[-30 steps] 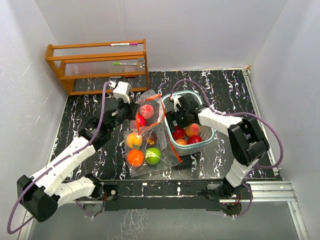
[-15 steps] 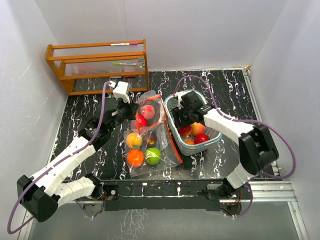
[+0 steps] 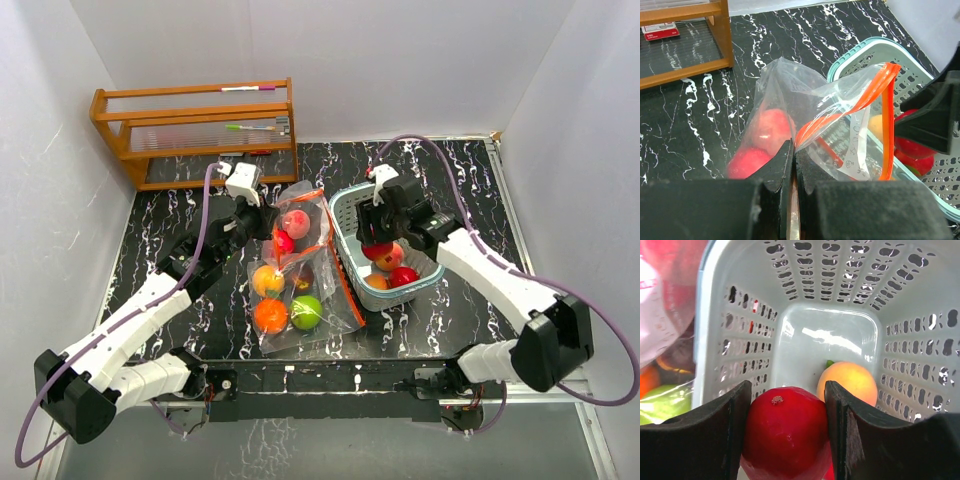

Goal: Place the food in the zip-top bag and seal the zipper
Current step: Pick up the fake fruit from the bin, then place the fake fruit in the zipper food storage bag.

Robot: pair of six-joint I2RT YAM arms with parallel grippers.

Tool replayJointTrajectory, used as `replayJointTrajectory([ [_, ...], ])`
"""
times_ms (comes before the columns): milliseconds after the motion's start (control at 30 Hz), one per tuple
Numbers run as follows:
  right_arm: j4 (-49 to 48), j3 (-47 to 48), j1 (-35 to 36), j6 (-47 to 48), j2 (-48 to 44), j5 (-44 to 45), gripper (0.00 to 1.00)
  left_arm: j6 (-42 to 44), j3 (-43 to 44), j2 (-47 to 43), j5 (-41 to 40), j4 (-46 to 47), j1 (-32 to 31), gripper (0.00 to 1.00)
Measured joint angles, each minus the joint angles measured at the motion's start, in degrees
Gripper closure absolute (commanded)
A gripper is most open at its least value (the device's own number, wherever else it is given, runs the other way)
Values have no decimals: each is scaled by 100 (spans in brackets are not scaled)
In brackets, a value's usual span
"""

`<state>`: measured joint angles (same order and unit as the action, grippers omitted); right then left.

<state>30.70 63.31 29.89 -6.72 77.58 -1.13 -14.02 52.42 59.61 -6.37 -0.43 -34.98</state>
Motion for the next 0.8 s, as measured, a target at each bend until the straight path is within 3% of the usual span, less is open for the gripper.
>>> replayJointTrajectory([
  [167, 142, 120, 0, -199, -540, -212, 65, -76, 2, 166, 140, 15, 0, 100],
  [400, -31, 1043, 0, -448, -892, -824, 65, -133, 13, 391, 293, 2, 2, 100],
  [633, -1126, 1207, 0, -1043, -713, -1971, 65, -195, 55, 555, 466, -9, 0, 100],
  [800, -2009, 826, 96, -1534, -520, -2374, 65, -214, 179, 557, 514, -70, 0, 100],
])
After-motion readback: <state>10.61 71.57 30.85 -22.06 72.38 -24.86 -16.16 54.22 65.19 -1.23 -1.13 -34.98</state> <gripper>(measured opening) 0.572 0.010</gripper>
